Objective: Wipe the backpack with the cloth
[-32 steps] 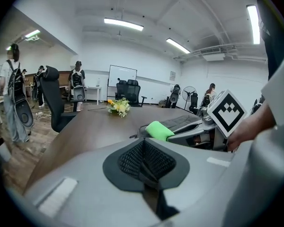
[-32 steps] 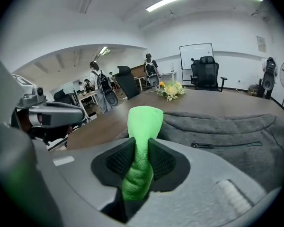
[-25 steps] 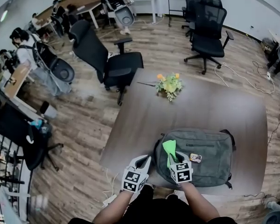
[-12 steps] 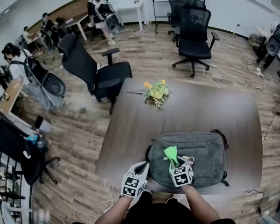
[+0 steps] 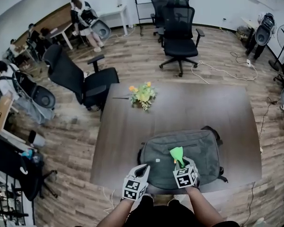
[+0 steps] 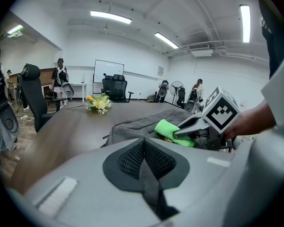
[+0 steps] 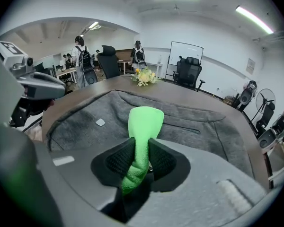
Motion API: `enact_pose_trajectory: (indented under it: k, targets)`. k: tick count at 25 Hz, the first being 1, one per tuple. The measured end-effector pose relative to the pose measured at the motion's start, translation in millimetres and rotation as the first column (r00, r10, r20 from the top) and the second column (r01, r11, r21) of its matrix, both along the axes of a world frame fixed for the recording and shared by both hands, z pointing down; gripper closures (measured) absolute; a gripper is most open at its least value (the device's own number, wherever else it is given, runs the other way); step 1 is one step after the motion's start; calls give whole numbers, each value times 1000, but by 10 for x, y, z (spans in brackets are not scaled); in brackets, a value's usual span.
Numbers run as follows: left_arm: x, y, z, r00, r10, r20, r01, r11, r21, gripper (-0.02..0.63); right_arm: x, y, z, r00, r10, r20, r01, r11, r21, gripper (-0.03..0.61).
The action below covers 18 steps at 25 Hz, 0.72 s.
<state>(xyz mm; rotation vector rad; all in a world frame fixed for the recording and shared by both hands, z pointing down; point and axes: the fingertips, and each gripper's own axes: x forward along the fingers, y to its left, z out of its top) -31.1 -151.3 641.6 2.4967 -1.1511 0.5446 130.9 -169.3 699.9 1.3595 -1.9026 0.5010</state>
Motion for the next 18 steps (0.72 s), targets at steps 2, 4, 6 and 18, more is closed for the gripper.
enact_pose_trajectory:
  k: [2,4,6,18]
  targets:
    - [56,-5,10,1000,14,0,-14,1000,1,594,131,14,-3,999,29,-13,-29,1000,3,488]
    - [109,-9,23,1000,28,3,-28,1000,2,594,275,35,-3,998,60,-22,-60,998,1,488]
    - [167,-8,33,999,45,3,-45,999,-1,594,407,44,-25,996,87,-25,-87,996,2,486]
    - [355,65,89,994,106,20,-106,994,-10,594,1036,18,-236,976,183,-121,-182,983,19,486]
